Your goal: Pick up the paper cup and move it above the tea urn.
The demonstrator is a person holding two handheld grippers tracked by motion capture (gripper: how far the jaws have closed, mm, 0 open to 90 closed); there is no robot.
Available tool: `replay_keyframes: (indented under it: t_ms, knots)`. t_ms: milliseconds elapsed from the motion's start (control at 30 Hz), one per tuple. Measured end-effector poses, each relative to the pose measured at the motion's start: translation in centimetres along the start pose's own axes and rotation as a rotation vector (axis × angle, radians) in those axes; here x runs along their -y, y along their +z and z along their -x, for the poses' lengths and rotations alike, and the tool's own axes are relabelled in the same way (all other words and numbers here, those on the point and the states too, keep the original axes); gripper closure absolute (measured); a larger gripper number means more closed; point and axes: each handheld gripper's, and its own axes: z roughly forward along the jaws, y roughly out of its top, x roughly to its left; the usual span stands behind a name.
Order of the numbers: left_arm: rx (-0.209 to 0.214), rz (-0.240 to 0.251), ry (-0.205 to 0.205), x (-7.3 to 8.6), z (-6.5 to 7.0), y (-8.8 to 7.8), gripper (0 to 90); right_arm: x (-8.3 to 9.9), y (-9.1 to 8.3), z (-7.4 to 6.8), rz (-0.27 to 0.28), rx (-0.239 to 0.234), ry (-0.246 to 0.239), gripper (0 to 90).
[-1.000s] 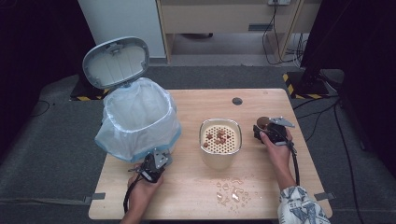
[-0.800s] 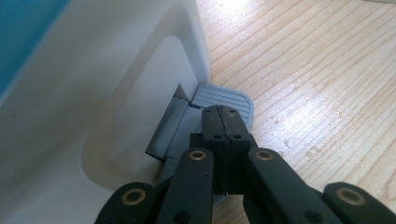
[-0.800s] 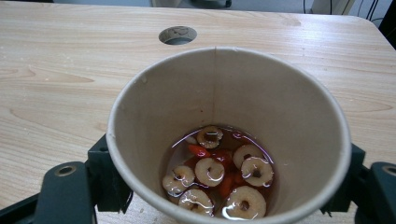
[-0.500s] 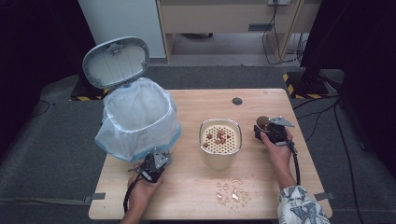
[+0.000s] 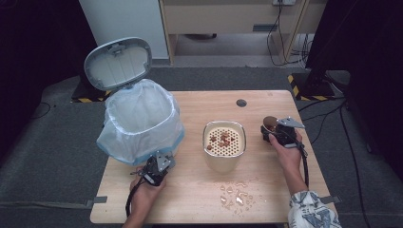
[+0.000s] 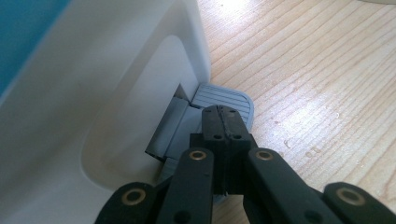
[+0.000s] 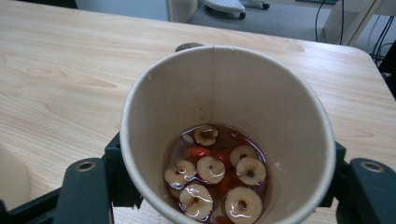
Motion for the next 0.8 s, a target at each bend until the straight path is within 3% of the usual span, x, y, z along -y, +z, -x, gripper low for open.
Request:
replay_keyframes:
  t_ms: [800]
  knots:
    - [0.002,-0.001,-0.003,0.0,0.0,0.0,89.7,-3.8,-3.6,0.8,0.048,-0.025,-0.089,33.4]
